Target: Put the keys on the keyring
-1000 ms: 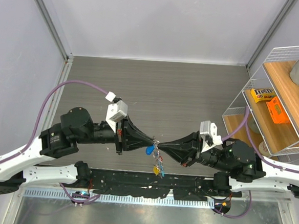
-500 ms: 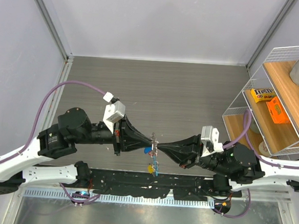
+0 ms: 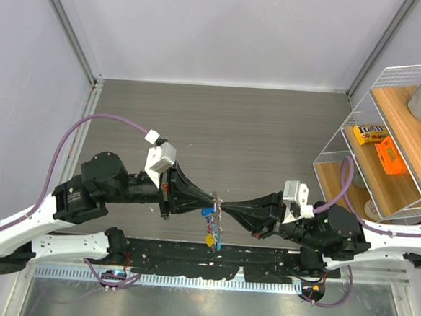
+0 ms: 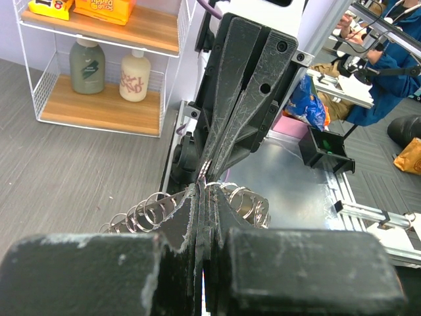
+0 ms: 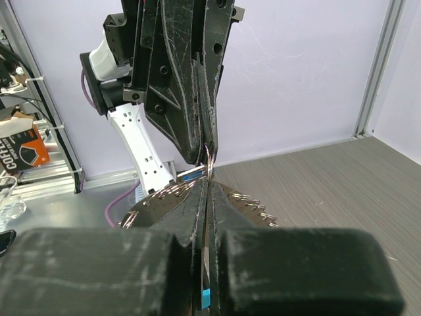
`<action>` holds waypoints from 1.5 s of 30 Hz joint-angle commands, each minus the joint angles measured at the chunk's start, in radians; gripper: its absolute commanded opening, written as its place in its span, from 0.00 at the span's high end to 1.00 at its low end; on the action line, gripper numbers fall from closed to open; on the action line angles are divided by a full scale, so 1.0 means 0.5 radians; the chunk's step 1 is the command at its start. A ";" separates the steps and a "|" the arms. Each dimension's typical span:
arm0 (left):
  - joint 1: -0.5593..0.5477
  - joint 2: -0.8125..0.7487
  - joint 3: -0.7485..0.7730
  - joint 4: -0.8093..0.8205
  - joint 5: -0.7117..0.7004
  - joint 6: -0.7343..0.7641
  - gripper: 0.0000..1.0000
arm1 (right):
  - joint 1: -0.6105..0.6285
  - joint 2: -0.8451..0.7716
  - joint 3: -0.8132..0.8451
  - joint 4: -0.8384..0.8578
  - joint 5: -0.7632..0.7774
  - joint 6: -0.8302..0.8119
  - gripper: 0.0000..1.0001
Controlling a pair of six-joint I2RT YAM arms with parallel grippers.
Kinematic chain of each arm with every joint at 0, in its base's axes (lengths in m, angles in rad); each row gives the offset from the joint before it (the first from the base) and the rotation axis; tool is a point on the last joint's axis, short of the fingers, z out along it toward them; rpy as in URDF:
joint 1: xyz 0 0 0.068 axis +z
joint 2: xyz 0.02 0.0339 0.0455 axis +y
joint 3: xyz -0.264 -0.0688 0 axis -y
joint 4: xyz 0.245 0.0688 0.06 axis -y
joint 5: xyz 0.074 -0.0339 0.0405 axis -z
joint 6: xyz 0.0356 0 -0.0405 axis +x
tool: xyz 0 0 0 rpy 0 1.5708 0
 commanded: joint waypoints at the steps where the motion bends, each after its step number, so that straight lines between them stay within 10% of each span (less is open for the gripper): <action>1: -0.004 -0.023 0.008 0.096 0.025 -0.017 1.00 | 0.031 -0.057 -0.005 0.243 0.045 -0.035 0.94; 45: -0.007 0.017 0.042 0.142 0.200 -0.051 1.00 | 0.105 0.053 0.167 0.059 0.174 -0.047 0.94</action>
